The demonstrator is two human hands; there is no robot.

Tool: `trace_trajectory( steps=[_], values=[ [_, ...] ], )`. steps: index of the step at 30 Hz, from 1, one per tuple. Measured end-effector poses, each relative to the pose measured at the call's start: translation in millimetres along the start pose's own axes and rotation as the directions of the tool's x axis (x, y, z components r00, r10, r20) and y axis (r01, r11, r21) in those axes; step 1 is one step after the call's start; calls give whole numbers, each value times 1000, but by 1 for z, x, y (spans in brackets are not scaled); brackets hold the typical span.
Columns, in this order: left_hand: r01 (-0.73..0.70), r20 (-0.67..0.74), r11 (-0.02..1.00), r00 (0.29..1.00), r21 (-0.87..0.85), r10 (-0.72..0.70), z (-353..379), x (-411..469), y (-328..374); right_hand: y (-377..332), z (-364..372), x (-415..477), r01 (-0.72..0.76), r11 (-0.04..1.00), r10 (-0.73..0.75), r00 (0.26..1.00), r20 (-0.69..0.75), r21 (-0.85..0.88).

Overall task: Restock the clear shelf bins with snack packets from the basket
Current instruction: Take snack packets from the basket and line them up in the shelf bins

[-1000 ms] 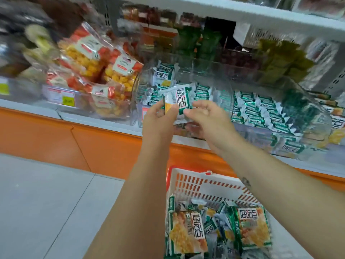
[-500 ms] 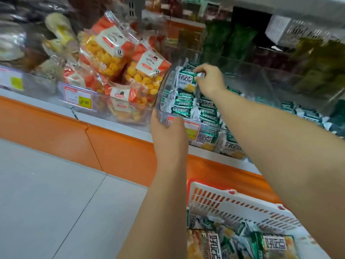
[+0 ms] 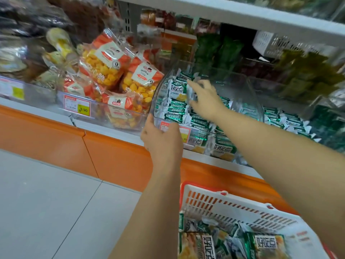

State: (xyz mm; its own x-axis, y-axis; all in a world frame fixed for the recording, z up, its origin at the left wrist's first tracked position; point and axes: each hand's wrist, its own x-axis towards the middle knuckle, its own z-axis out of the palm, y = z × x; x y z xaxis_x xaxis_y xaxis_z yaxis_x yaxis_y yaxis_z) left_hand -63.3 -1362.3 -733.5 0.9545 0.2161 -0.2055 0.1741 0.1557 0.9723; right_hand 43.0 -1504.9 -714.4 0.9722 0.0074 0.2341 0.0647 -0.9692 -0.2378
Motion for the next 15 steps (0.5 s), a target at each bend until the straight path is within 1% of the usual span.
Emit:
trace_trajectory(
  steps=[3,6,8,9,11,13,15],
  values=[
    [-8,-16,999,1000,38,8,-3,-10,3,-10,-18,-45,97,995,-96,991,-92,4],
    [9,-11,995,1000,103,-8,-8,-22,1,-14,-32,-95,146,987,-153,979,-134,-62],
    [-3,35,993,999,120,-2,-13,-31,-2,-13,-39,-126,136,989,-143,981,-130,-61],
    [-42,81,991,996,125,32,-15,-37,-5,-12,-41,-140,118,992,-123,986,-116,-49],
    [-125,207,970,975,210,81,-18,-45,-13,-8,-40,-165,87,996,-89,995,-48,-27],
    [-168,332,934,942,316,57,-18,-52,-24,0,-36,-187,75,997,-75,995,67,5],
    [-225,415,872,909,434,28,-13,-55,-42,12,-25,-207,50,999,-54,977,209,22]
  ],
)
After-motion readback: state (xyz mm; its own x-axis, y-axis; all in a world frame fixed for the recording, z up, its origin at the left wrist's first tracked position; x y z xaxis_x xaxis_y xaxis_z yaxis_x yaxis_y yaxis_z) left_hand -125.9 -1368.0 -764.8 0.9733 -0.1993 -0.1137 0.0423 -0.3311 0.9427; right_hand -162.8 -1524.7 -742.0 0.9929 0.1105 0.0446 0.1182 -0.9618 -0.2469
